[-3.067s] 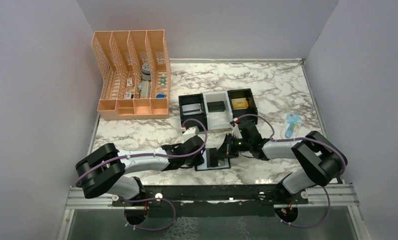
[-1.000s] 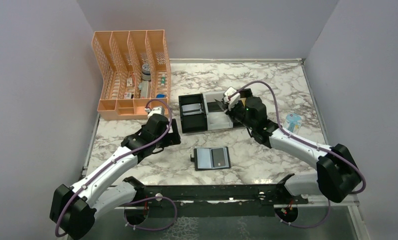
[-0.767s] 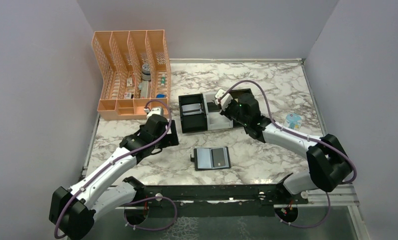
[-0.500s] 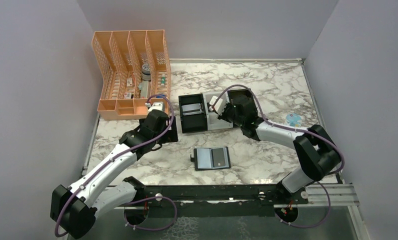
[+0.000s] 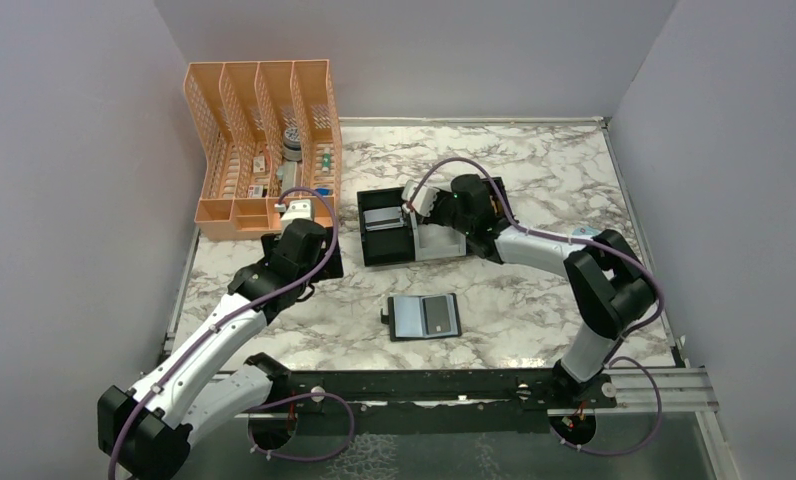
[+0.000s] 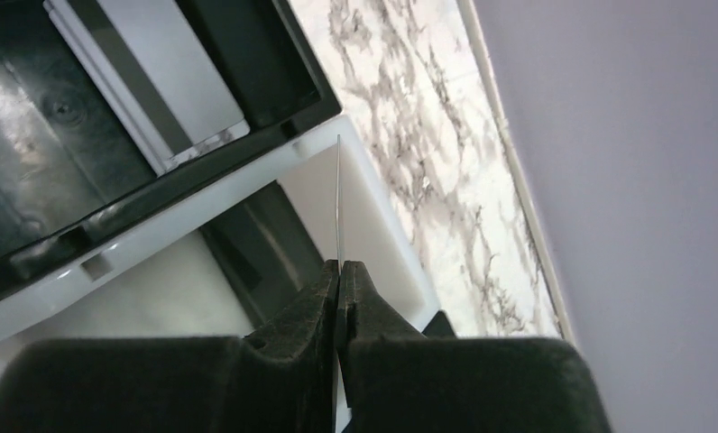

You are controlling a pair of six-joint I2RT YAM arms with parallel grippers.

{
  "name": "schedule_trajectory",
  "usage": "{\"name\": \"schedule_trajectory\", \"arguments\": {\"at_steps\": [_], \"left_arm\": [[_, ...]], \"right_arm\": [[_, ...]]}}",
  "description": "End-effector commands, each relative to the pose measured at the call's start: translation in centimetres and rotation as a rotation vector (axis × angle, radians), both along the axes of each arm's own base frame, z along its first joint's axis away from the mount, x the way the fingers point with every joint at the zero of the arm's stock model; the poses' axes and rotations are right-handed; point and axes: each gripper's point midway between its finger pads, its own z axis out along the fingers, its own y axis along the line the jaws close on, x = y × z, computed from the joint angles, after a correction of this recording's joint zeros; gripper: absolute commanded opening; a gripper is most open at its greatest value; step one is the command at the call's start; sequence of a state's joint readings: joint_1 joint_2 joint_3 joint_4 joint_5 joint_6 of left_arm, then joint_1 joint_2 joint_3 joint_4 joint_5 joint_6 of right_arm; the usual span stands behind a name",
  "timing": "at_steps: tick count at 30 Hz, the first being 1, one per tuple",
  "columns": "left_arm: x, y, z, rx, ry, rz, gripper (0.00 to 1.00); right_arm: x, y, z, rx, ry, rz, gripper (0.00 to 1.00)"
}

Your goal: Take the credit cards out of the card holder

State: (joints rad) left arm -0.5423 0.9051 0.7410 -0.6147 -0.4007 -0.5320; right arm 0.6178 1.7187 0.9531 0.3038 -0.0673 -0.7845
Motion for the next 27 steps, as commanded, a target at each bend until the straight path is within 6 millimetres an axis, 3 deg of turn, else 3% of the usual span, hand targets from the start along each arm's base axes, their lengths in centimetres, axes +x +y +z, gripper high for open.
{"name": "schedule_trajectory", "arguments": {"at_steps": [1,15,27], "left_arm": [[0.6,1.2,1.5,0.023,-0.056,0.054,0.99],[0.6,1.2,1.5,0.033,-0.048,0.051,0.99],[0.6,1.1,1.3,0.038,-0.035,0.046,0.99]], "right_arm": [[1.6,0.5,0.4,-0.053,-0.050,0.020,0.01],[3.6,-0.4,-3.9,-0.201,-0.013,-0.001,0.01],[3.1,-0.1,-5.6,-0.236,0.054,0.032,0.09]]}}
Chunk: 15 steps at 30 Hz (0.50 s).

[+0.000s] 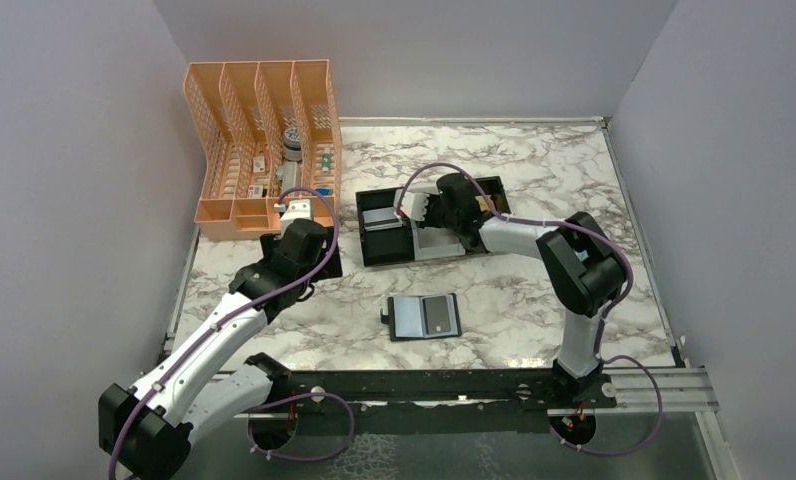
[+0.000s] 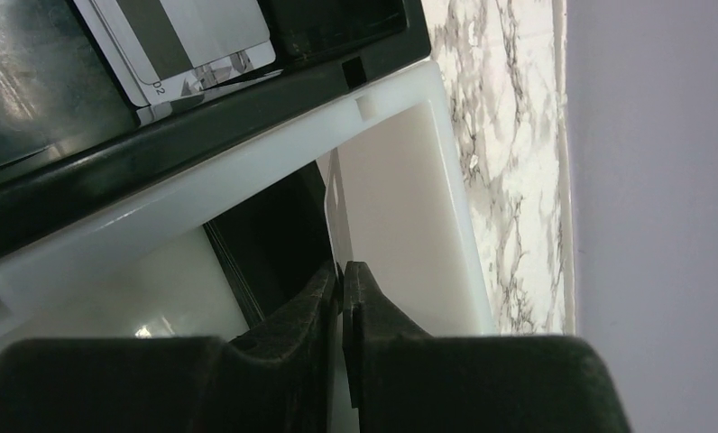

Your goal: Take the credit cards out of the card holder

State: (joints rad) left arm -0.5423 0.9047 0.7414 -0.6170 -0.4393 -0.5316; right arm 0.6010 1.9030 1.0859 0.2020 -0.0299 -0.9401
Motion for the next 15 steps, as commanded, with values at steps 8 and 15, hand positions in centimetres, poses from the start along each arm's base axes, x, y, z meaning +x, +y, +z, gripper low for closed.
{"name": "schedule_trajectory", "arguments": {"at_steps": [8,15], "left_arm": [[0.40,0.32,0.76,0.017,-0.006,0.012,0.99],[0.43,0.25,0.59,0.020,0.001,0.009,0.99]], "right_arm": [[-0.33,0.98,-0.64,-0.009,0.088,0.036,0.27],[-0.38,0.84,-0.44,-0.013,0.088,0.037,0.31]]}}
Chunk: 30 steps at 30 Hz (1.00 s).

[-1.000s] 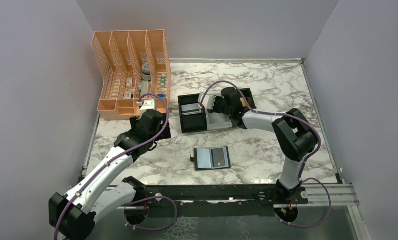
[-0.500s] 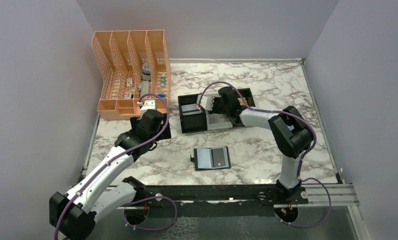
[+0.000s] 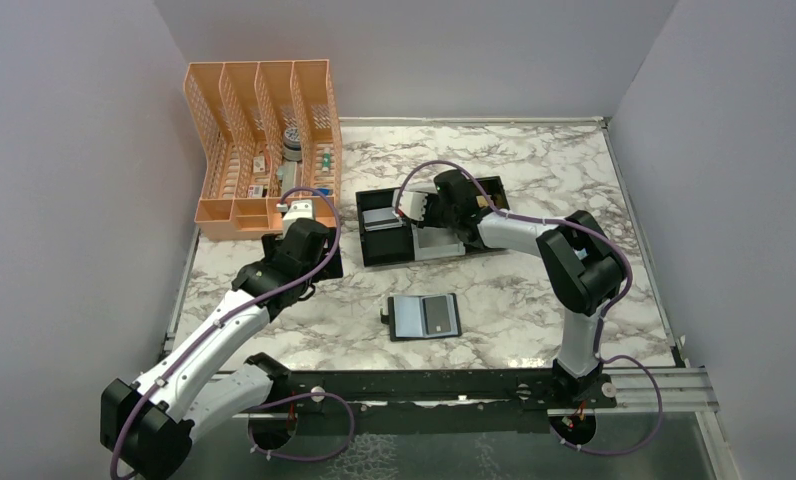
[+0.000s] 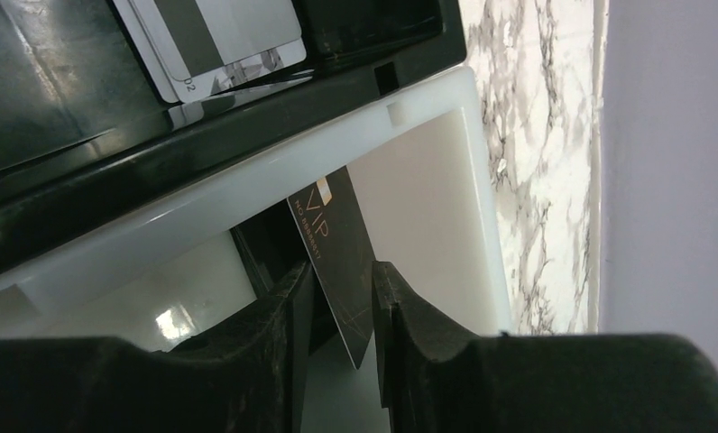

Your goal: Take the credit cards out of the card holder

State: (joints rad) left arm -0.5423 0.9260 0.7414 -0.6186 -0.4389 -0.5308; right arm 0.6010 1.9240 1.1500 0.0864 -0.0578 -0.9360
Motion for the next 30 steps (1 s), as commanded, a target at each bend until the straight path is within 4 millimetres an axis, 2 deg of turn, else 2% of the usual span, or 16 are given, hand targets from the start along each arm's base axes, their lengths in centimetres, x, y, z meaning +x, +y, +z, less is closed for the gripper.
{"name": "schedule_trajectory", "arguments": {"at_steps": [1,6,21,25,30], "left_arm": [[0.4,0.2,1.2,0.005,-0.021,0.009,0.99],[0.4,0.0,1.2,0.002,-0.017,-0.001,0.99],[0.3,-0.3,1.0,-0.002,-0.006,-0.022,0.99],[0.2,-0.4,0.9,-0.005,-0.002,-0.028,0.99],[0.2,-0.6,1.4,-0.020,-0.013,-0.041,0.99]], "right_arm": [[-0.1,0.3,0.2,0.010,0.022,0.014,0.31],[-0.6,0.0,-0.8,-0.022,0.064,0.019,0.32],[0.1,0.3,0.6,0.010,0.028,0.005,0.33],[0.7,0.7,3.2,0.095,-0.021,-0.024,0.33],[0.1,0.8,8.1,0.277,-0.091,-0.076,0.34]]}}
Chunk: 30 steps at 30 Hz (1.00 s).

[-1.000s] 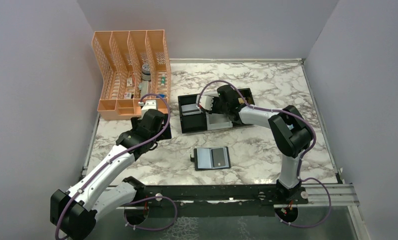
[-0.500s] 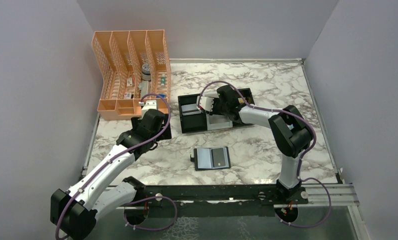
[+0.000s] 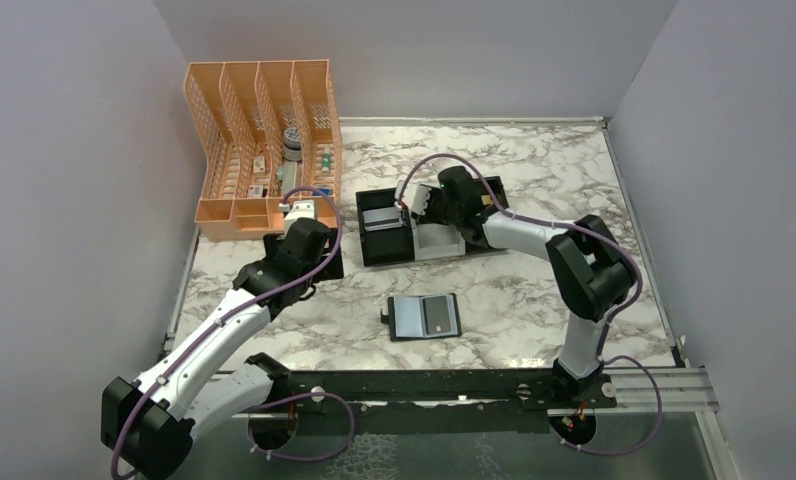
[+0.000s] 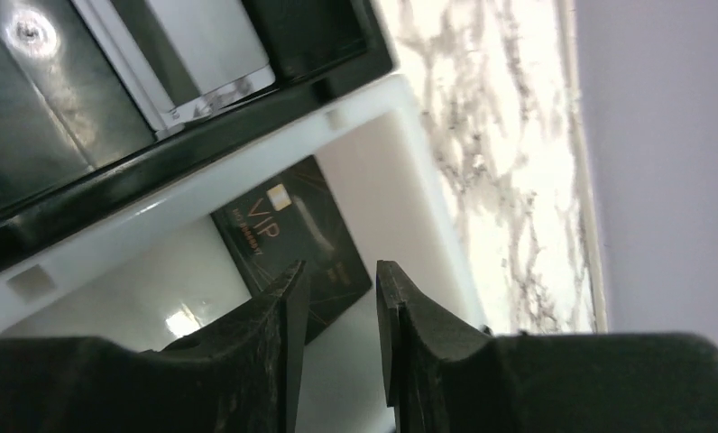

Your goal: Take the credit cards out of the card holder

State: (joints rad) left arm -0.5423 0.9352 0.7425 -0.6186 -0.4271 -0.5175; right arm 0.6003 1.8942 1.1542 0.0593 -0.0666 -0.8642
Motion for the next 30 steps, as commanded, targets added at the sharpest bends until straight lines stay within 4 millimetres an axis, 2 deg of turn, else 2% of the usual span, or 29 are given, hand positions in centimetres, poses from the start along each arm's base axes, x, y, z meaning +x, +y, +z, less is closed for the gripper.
{"name": "schedule_trajectory", "arguments": {"at_steps": [1,6,9,13,21,26,30], "left_arm": [[0.2,-0.4,1.7,-0.031,-0.030,-0.024,0.99],[-0.1,-0.7,2.5,-0.067,-0.058,-0.040,0.99],[-0.5,-1.0,2.9,-0.096,-0.070,-0.056,0.99],[-1.0,-1.3,3.0,-0.140,-0.080,-0.065,0.99],[-1.6,-1.2,4.1,-0.198,-0.138,-0.051,0.99],[-1.7,-1.7,4.2,-0.221,-0.144,-0.074,0.99],[-1.9,-2.3,4.1,-0.232,-0.132,-0.110,0.99]], "right_arm": [[0.3,0.5,8.2,0.259,-0.144,-0.067,0.35],[-2.5,-1.3,11.7,0.512,-0.136,-0.198,0.38],[-4.0,-3.1,12.8,0.654,-0.109,-0.314,0.41],[-5.7,-5.2,12.9,0.827,-0.003,-0.508,0.45],[-10.7,-7.0,8.4,1.035,0.314,-0.780,0.46],[-12.8,-7.2,6.6,1.066,0.455,-0.867,0.47],[-14.2,-6.4,5.0,1.085,0.562,-0.883,0.48]]}}
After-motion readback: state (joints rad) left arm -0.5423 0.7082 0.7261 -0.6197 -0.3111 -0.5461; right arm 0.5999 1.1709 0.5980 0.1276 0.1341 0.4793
